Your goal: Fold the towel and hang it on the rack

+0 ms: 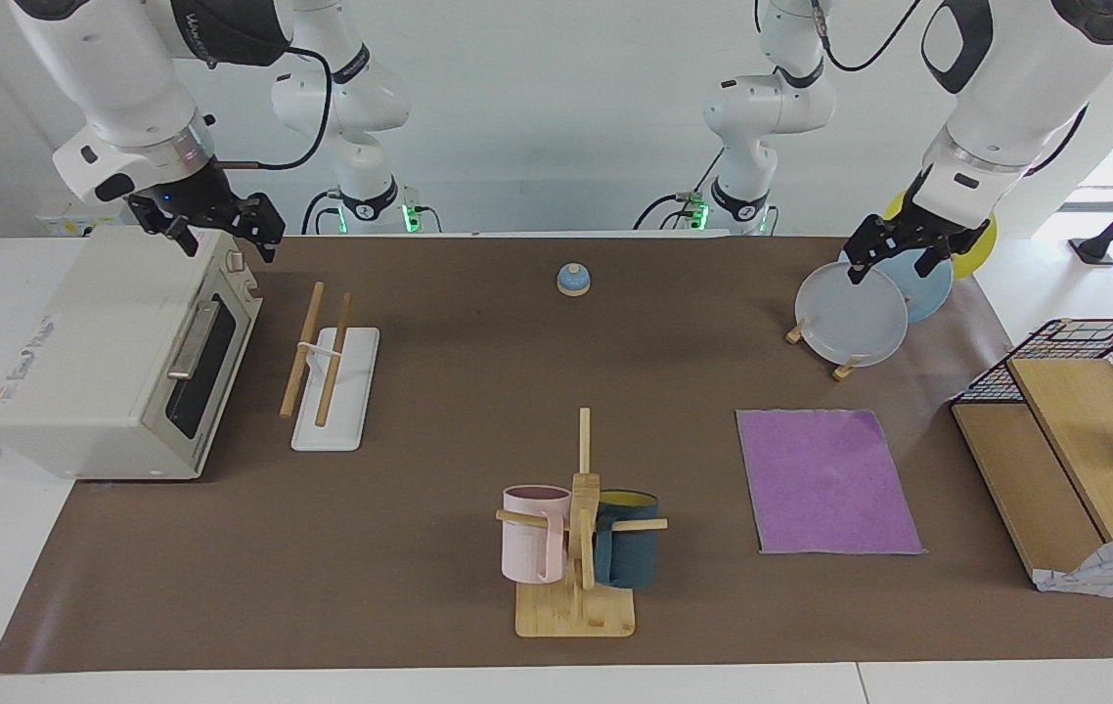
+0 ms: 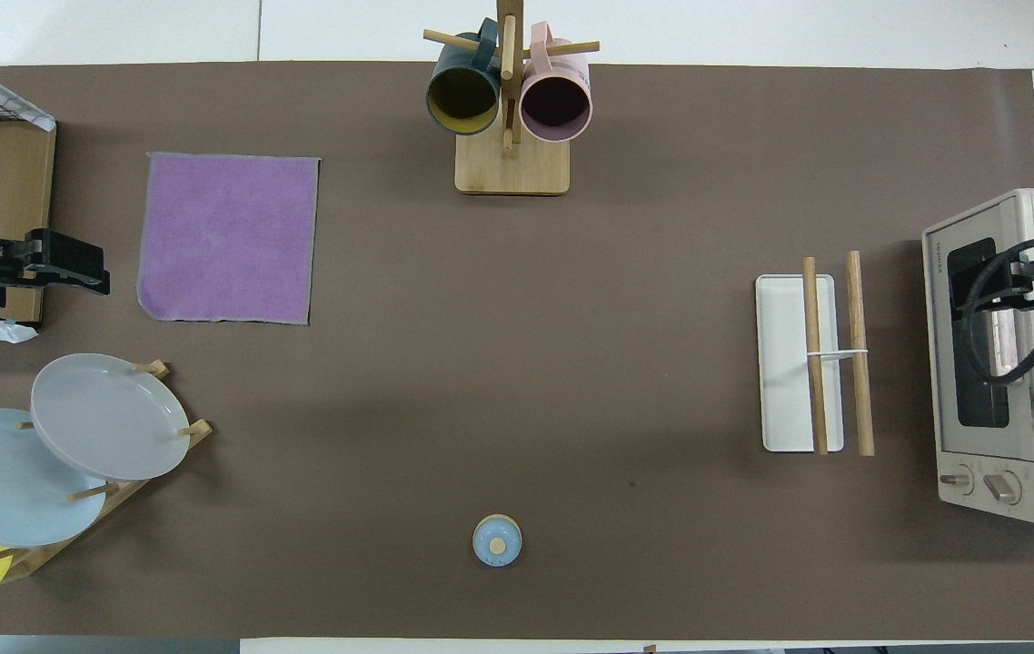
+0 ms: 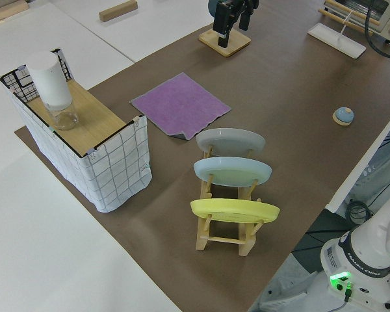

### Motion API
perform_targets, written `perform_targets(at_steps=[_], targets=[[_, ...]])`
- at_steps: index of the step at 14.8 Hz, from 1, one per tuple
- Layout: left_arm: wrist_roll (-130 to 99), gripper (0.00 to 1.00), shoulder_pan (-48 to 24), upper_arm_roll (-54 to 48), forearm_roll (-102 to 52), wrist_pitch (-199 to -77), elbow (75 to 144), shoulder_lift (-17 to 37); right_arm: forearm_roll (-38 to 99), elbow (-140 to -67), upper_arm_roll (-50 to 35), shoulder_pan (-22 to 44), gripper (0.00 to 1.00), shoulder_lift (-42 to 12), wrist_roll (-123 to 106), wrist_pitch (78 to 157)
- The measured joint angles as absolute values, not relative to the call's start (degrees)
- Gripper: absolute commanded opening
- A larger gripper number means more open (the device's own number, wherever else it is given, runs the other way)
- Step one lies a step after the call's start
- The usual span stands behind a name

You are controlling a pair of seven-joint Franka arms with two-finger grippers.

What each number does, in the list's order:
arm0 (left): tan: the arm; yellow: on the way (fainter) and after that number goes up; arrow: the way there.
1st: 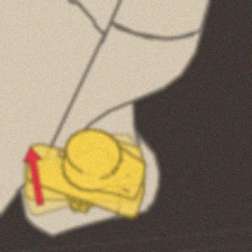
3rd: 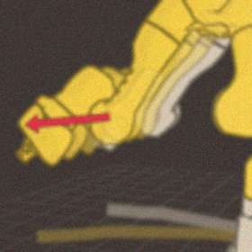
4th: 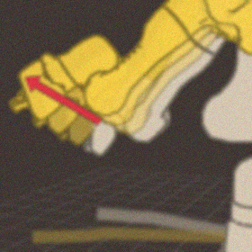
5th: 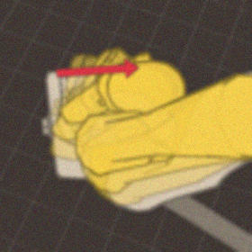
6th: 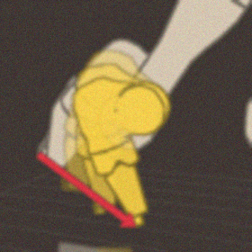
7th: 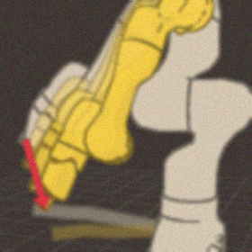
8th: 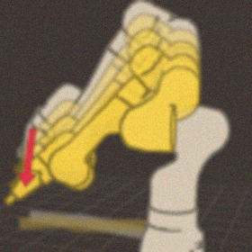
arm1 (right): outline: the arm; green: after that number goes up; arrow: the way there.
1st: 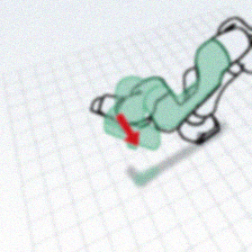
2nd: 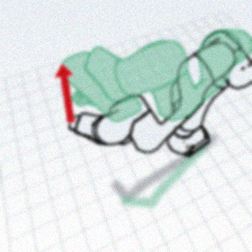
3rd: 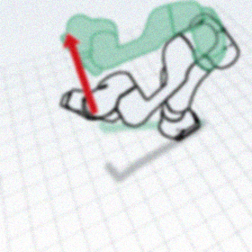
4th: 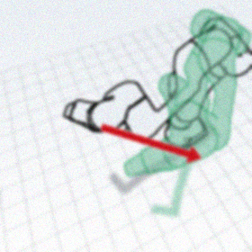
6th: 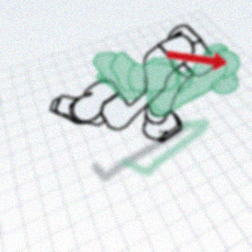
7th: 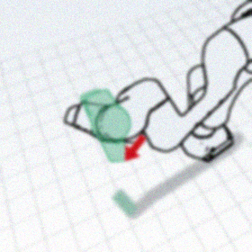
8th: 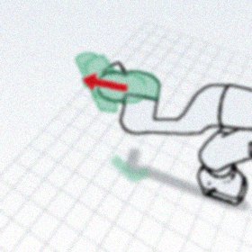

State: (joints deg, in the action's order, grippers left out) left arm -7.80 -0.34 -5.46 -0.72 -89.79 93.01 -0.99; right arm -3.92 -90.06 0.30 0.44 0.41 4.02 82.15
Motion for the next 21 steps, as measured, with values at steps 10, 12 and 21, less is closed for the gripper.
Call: perform_targets(at_steps=[10,12,21], targets=[[-7.8,1.0,-0.2,-5.1,-0.7,-89.1,93.0,-1.0,-3.9,-90.1,0.3,0.4,1.0,0.4,4.0,82.2],[-7.9,1.0,-0.2,-5.1,-0.7,-87.9,93.1,-1.2,-3.9,-90.1,0.3,0.4,1.0,0.4,4.0,82.2],[-7.7,1.0,5.9,-4.7,-1.2,-107.4,106.8,1.1,-3.9,-90.1,0.3,0.4,1.0,0.4,4.0,82.2]])
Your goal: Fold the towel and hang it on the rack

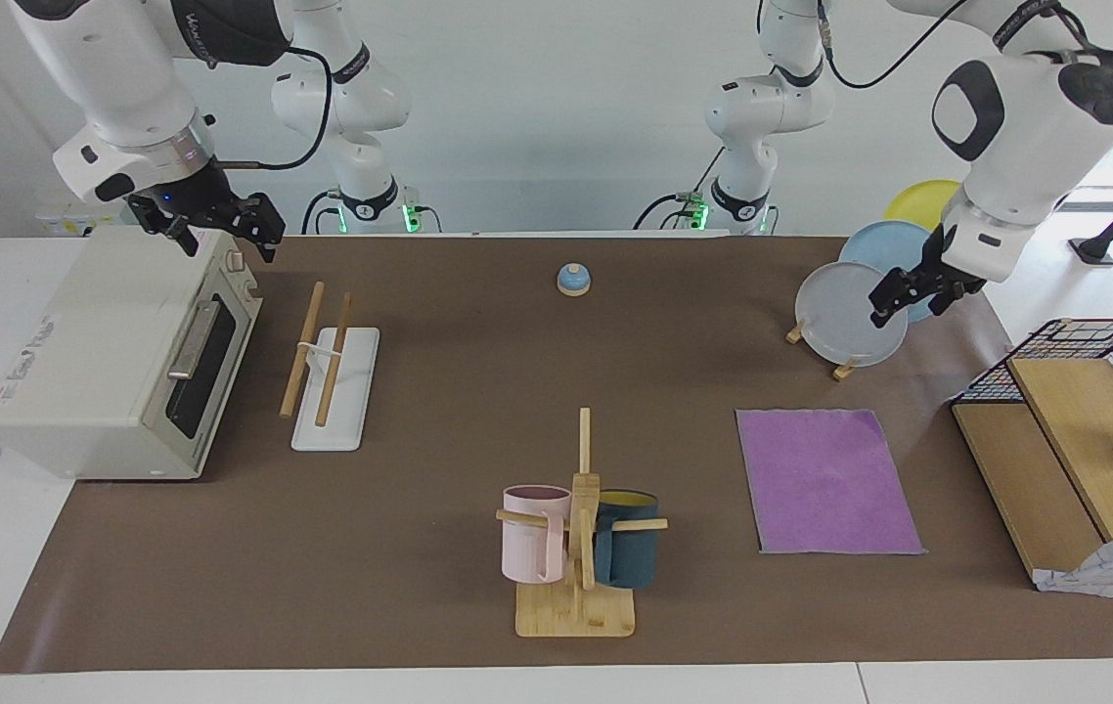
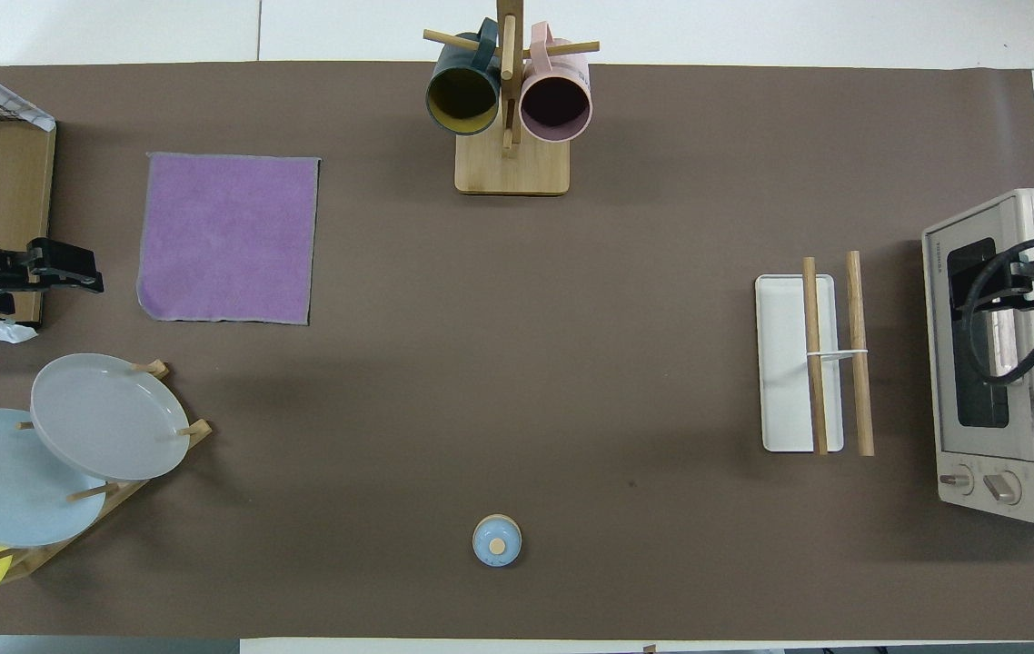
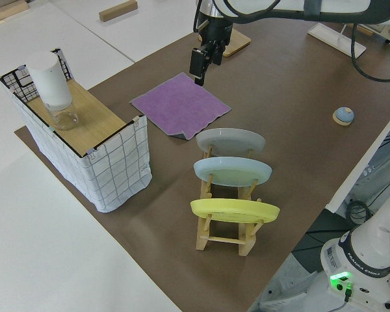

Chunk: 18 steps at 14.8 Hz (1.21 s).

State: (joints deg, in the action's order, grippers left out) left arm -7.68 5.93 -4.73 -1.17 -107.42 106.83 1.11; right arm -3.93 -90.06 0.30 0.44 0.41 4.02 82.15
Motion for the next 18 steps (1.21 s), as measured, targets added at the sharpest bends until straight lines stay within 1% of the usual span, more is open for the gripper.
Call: perform_targets(at_steps=[3,5,8,11,13,15,18], targets=[[-7.3,1.0,7.1,-4.7,-1.2,-118.3,108.9,8.4,-3.9,-90.1,0.3,0.4,1.0,0.4,4.0,82.2],[-7.2,1.0,7.9,-4.7,-1.2,-122.9,109.5,12.6,-3.9,-90.1,0.3,0.4,1.0,0.4,4.0,82.2],[-7.1,0.95,8.3,-4.7,-1.2,-126.8,109.6,17.0,-3.9,-90.1,0.3,0.4,1.0,0.4,4.0,82.2],[-7.1,0.81,8.5,-4.7,-1.2,-127.7,109.6,19.1,-3.9,-90.1,0.3,0.4,1.0,0.4,4.0,82.2],[-7.1,0.74,9.0,-4.7,-1.2,-127.7,109.8,19.4,-3.9,-90.1,0.3,0.4,1.0,0.4,4.0,82.2],[-7.1,0.64,9.7,-4.7,-1.3,-127.7,109.9,19.4,-3.9,-90.1,0.3,0.4,1.0,0.4,4.0,82.2],[-7.0,0.51,10.3,-4.7,-1.4,-127.7,110.3,19.5,-3.9,-90.1,0.3,0.4,1.0,0.4,4.0,82.2]])
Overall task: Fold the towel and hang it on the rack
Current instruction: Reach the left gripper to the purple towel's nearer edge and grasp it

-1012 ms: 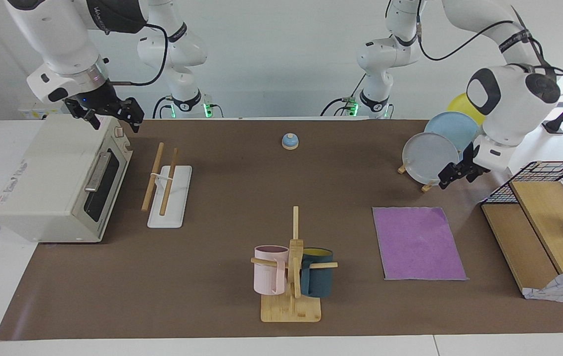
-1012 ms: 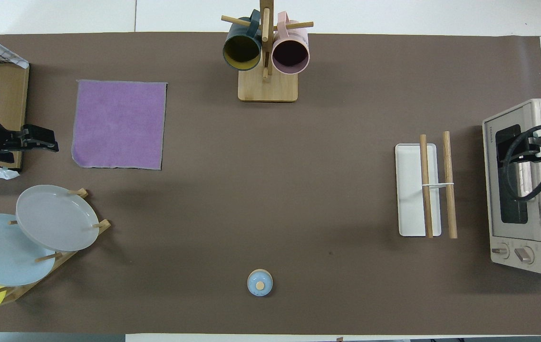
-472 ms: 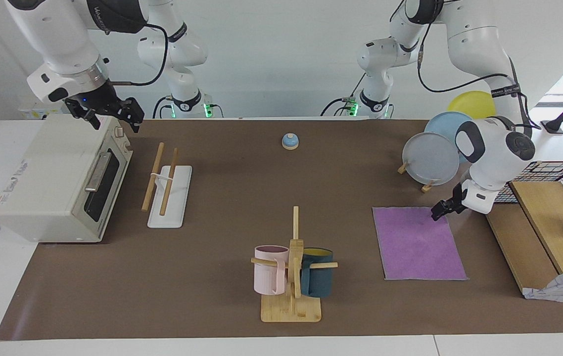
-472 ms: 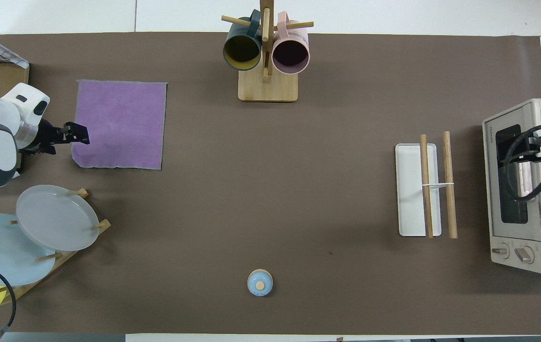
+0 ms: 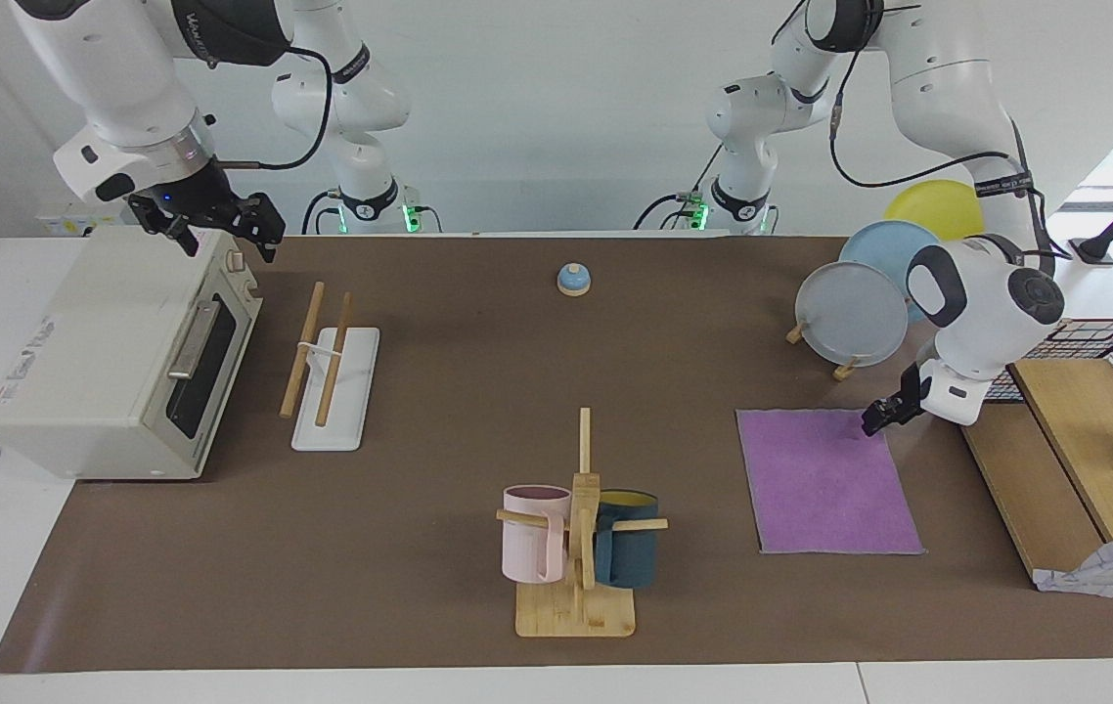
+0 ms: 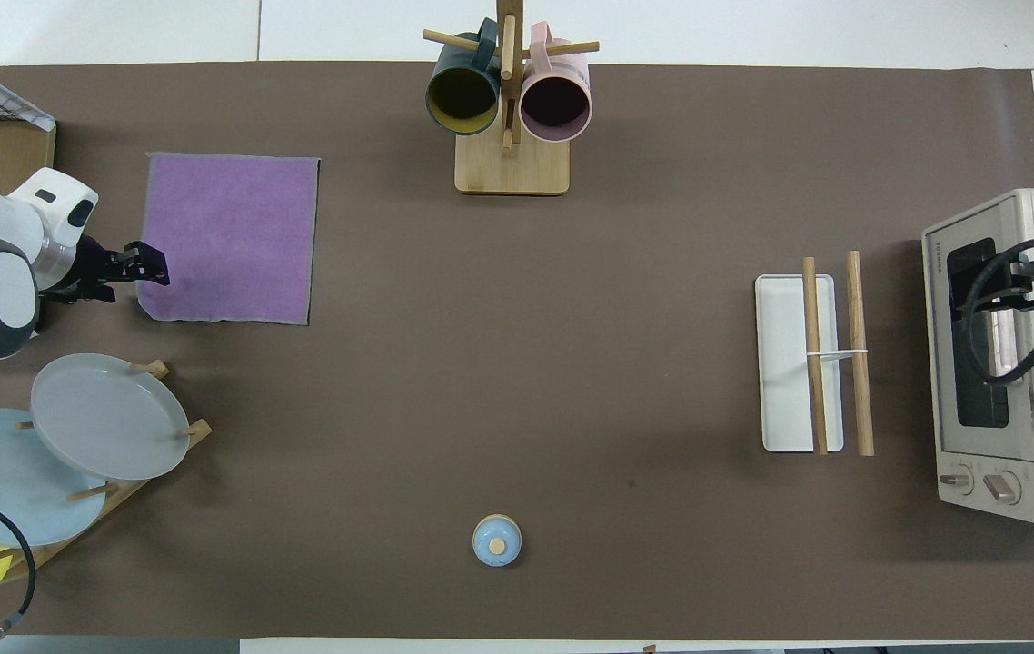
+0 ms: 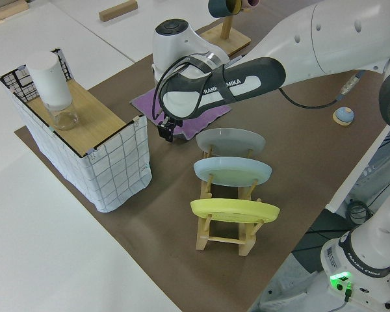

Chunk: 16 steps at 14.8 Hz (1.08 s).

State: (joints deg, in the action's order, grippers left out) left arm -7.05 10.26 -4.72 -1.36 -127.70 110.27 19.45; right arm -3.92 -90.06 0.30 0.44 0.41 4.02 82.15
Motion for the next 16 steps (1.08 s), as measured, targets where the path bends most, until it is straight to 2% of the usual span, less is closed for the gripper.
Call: perform_targets(at_steps=[3,6,8,9,16], targets=[[-7.0,0.43,10.3,-4.8,-1.5,-127.7,110.8,19.5,-3.9,-90.1,0.3,0.4,1.0,0.4,4.0,82.2],[-7.0,0.29,10.3,-4.8,-2.0,-127.7,111.6,19.5,-3.9,-90.1,0.3,0.4,1.0,0.4,4.0,82.2],[-7.0,0.07,10.3,-4.8,-2.6,-127.6,111.7,19.5,-3.9,-90.1,0.3,0.4,1.0,0.4,4.0,82.2],[-7.0,0.0,10.3,-4.8,-2.7,-127.6,111.7,19.5,-3.9,-90.1,0.3,0.4,1.0,0.4,4.0,82.2],[-2.9,0.0,10.3,-4.8,-2.8,-127.5,111.7,19.4,-3.9,-90.1,0.3,0.4,1.0,0.4,4.0,82.2]])
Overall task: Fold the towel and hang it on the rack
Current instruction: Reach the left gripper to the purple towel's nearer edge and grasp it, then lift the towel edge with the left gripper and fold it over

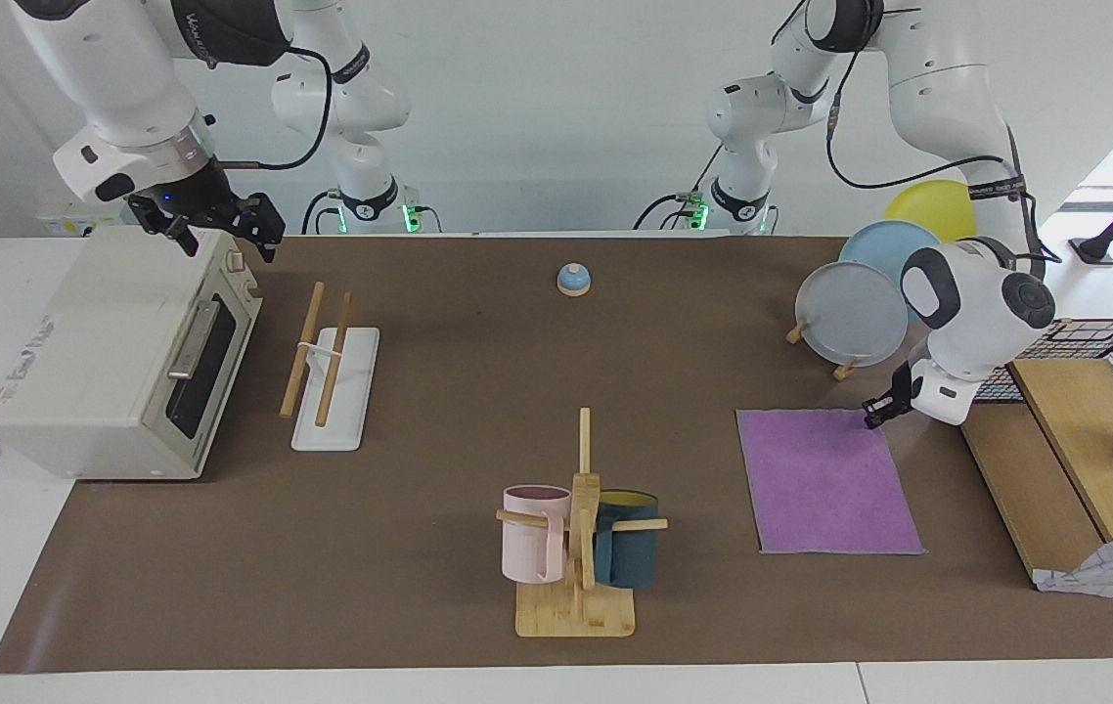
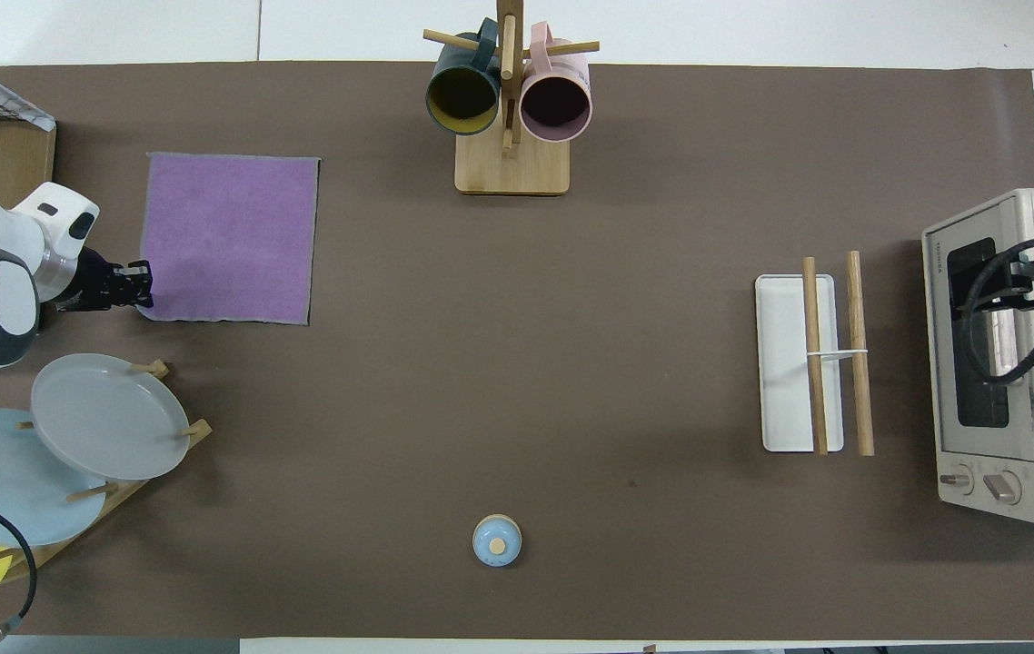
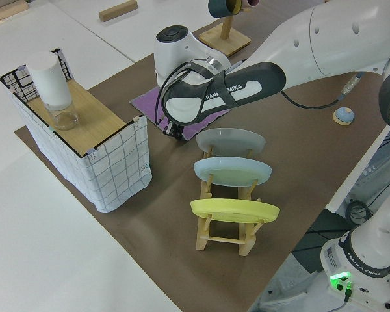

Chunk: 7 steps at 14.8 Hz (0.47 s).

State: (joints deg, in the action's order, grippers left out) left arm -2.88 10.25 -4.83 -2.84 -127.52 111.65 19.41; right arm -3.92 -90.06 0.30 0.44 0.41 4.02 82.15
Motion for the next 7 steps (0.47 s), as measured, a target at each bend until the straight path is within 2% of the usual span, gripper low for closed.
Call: perform_targets(at_steps=[7], targets=[[7.3,0.0,10.0,-5.4,-2.8,-126.2,110.9,16.3,-3.9,-90.1,0.3,0.4,1.0,0.4,4.0,82.2]])
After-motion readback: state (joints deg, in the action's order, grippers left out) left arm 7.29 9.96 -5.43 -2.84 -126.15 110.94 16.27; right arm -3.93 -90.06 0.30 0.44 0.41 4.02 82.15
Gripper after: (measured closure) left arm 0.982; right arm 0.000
